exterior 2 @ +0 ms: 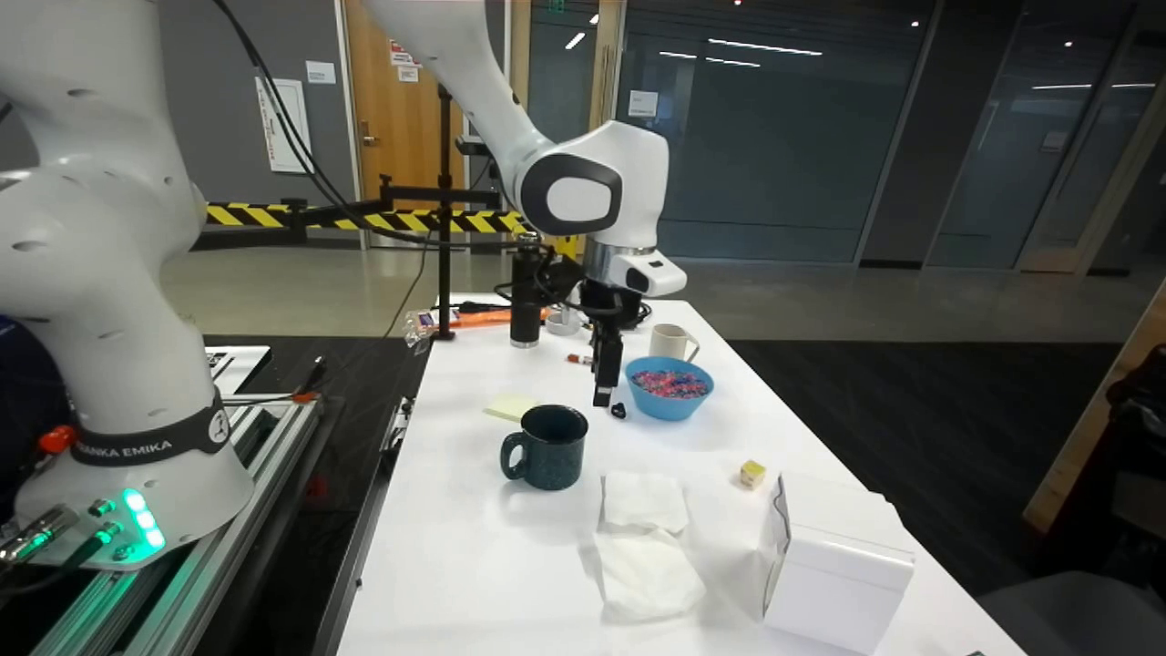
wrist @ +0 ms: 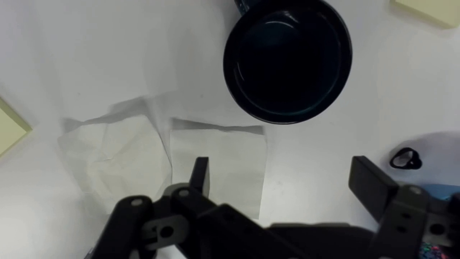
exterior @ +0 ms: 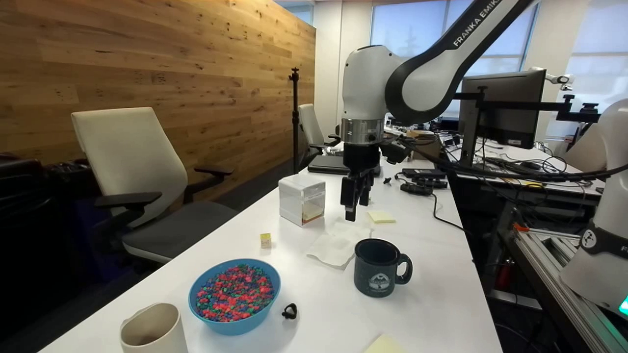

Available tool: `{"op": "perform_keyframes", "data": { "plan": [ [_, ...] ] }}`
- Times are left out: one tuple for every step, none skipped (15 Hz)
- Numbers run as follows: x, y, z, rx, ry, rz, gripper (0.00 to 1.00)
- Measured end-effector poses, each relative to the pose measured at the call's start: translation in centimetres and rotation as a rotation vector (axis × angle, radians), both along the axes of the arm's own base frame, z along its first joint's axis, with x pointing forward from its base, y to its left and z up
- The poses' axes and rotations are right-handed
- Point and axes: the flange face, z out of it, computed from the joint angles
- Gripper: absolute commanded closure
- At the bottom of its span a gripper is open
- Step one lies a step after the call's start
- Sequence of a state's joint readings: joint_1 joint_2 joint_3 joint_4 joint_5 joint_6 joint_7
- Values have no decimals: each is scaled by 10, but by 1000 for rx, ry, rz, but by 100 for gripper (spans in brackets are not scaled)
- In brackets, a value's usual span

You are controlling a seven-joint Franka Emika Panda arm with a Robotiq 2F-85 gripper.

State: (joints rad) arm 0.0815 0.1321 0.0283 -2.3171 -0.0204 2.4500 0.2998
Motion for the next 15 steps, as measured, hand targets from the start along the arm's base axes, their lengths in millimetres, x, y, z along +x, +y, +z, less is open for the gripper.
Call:
{"op": "perform_keyframes", "data": {
  "plan": [
    [0, 2, 2, 1, -3, 5, 0],
    [0, 3, 3, 1, -6, 9, 0],
    [0, 4, 5, 2, -10, 14, 0],
    [0, 5, 7, 2, -13, 18, 0],
    [0, 6, 8, 3, -16, 22, 0],
    [0, 7, 10, 3, -19, 25, 0],
    [0, 8, 11, 3, -21, 27, 0],
    [0, 8, 12, 3, -22, 29, 0],
    [0, 8, 12, 3, -23, 31, 0],
    [0, 9, 13, 4, -24, 32, 0],
    [0, 9, 13, 4, -24, 33, 0],
    [0, 9, 13, 4, -24, 34, 0],
    [0, 10, 13, 4, -24, 35, 0],
    [0, 10, 13, 4, -24, 35, 0],
    [0, 10, 13, 4, -24, 36, 0]
  ]
}}
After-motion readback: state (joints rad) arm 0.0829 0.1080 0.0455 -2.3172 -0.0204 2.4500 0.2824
